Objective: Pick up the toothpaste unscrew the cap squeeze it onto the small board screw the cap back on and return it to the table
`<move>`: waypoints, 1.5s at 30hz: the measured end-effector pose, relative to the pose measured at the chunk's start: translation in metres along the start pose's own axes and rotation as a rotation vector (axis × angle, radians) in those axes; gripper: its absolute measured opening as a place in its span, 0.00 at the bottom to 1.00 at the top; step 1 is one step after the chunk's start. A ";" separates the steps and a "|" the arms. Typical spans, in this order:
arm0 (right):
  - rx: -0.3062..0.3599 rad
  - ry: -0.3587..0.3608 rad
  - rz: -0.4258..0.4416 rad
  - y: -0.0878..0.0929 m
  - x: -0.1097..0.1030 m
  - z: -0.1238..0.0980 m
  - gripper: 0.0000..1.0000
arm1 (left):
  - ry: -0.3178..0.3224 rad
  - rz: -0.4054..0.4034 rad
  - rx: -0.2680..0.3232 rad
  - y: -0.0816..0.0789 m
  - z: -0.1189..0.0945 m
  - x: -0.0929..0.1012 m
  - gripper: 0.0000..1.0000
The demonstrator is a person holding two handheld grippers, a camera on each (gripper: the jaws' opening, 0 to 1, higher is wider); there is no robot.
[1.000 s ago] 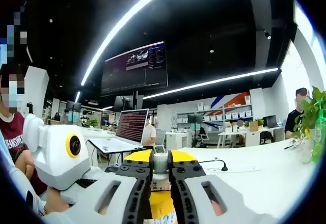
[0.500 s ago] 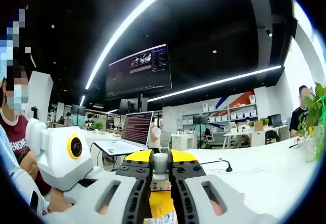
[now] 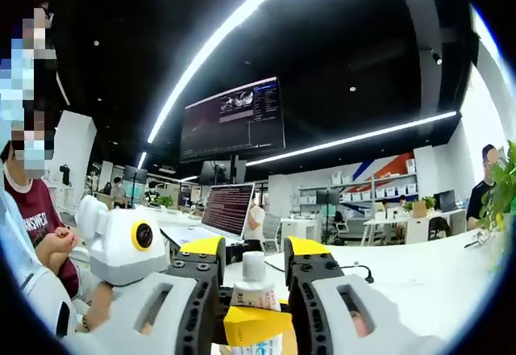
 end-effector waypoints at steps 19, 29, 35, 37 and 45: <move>-0.002 -0.548 0.044 -0.025 0.061 0.000 0.30 | 0.516 -0.086 -0.104 -0.017 0.000 -0.018 0.08; -0.061 -0.919 0.345 0.017 0.062 0.026 0.20 | 0.563 -0.056 -0.144 -0.001 0.002 -0.028 0.08; -0.099 -0.943 0.363 0.032 0.050 0.028 0.11 | 0.582 -0.086 -0.143 0.001 0.002 -0.029 0.08; -0.093 -0.945 0.363 0.033 0.048 0.026 0.11 | 0.594 -0.083 -0.143 0.003 0.003 -0.028 0.08; -0.082 -0.913 0.386 0.039 0.053 0.024 0.10 | 0.622 -0.086 -0.145 0.011 0.003 -0.032 0.15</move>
Point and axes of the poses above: the point that each gripper's makers call its tool centre point, and the gripper's own axes: z roughly forward along the fingers, x roughly to its right, y roughly out of its underside, the point moved 10 cm from there along -z, roughly backward along the fingers
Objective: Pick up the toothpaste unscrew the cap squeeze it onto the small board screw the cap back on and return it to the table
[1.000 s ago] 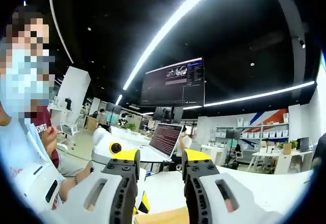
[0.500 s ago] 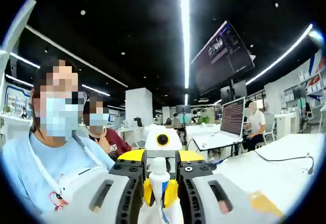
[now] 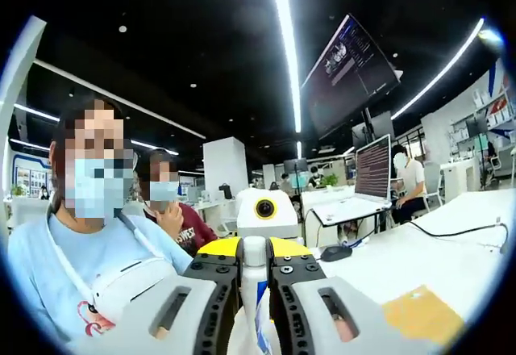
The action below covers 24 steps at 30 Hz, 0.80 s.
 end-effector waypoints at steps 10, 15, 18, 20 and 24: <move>0.081 0.034 0.022 -0.001 0.009 -0.001 0.10 | -0.065 0.015 0.017 0.010 0.006 -0.006 0.06; 0.092 0.062 -0.004 -0.003 0.006 -0.002 0.10 | -0.068 0.003 0.029 0.010 0.009 -0.004 0.06; 0.101 0.108 -0.021 0.000 0.007 -0.004 0.10 | -0.104 0.033 0.015 0.010 0.009 -0.006 0.06; 0.103 0.152 -0.046 -0.001 0.007 -0.004 0.10 | -0.118 0.035 0.021 0.010 0.007 -0.009 0.06; 0.096 0.213 -0.076 -0.001 0.005 0.000 0.10 | -0.123 0.009 0.038 0.009 0.002 -0.016 0.06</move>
Point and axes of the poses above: the point that each gripper's makers call its tool centre point, and the gripper's own axes: z roughly forward along the fingers, x roughly to its right, y roughly out of its underside, the point moved 10 cm from there along -z, roughly backward along the fingers
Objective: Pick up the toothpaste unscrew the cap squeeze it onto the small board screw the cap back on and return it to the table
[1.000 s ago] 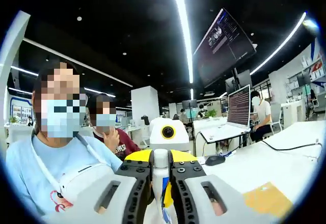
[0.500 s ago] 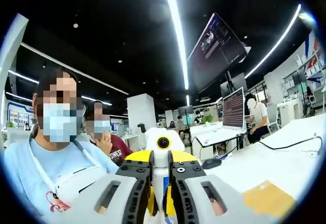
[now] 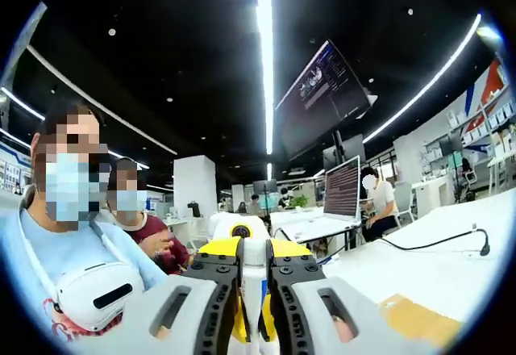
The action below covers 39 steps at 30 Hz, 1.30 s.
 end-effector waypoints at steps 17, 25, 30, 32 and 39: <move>0.023 0.412 -0.110 0.004 -0.021 0.007 0.10 | -0.084 0.002 -0.004 -0.001 -0.001 -0.002 0.05; 0.018 0.561 -0.153 0.007 -0.027 0.010 0.10 | -0.095 -0.022 -0.010 0.002 0.000 -0.005 0.05; 0.005 0.646 -0.201 0.007 -0.032 0.012 0.10 | -0.120 0.006 -0.016 0.003 0.003 -0.003 0.05; 0.027 0.677 -0.208 0.005 -0.033 0.012 0.10 | -0.136 0.023 -0.014 0.002 0.004 -0.001 0.05; 0.002 0.758 -0.250 0.000 -0.037 0.017 0.10 | -0.190 0.059 -0.010 0.001 0.006 0.004 0.05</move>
Point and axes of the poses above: the point that each gripper's makers call its tool centre point, and the gripper's own axes: z roughly forward along the fingers, x roughly to its right, y roughly out of its underside, the point moved 10 cm from there along -z, roughly backward along the fingers
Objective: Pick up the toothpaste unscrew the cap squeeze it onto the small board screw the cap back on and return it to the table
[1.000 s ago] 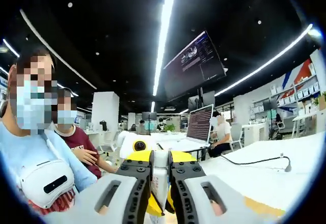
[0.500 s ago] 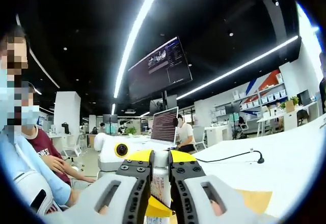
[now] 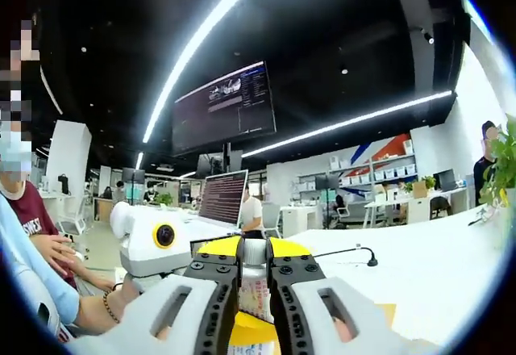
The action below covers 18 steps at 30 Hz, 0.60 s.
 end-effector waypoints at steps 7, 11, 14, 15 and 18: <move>-0.002 0.066 -0.106 -0.003 -0.008 -0.001 0.10 | -0.086 0.035 0.006 -0.001 0.001 0.005 0.05; -0.006 0.080 -0.129 -0.004 -0.010 0.000 0.10 | -0.135 0.052 0.000 -0.001 0.003 0.010 0.05; -0.014 0.092 -0.138 -0.004 -0.011 0.001 0.10 | -0.146 0.046 -0.003 0.001 0.004 0.011 0.05; -0.016 0.093 -0.140 -0.004 -0.011 0.001 0.10 | -0.146 0.042 -0.003 0.002 0.005 0.011 0.05; -0.012 0.084 -0.134 -0.004 -0.011 0.000 0.10 | -0.114 0.026 0.019 0.003 0.007 0.013 0.05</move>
Point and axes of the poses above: the point that each gripper's makers call its tool centre point, and the gripper's own axes: z roughly forward along the fingers, x roughly to its right, y roughly out of its underside, the point moved 10 cm from there along -z, roughly backward along the fingers
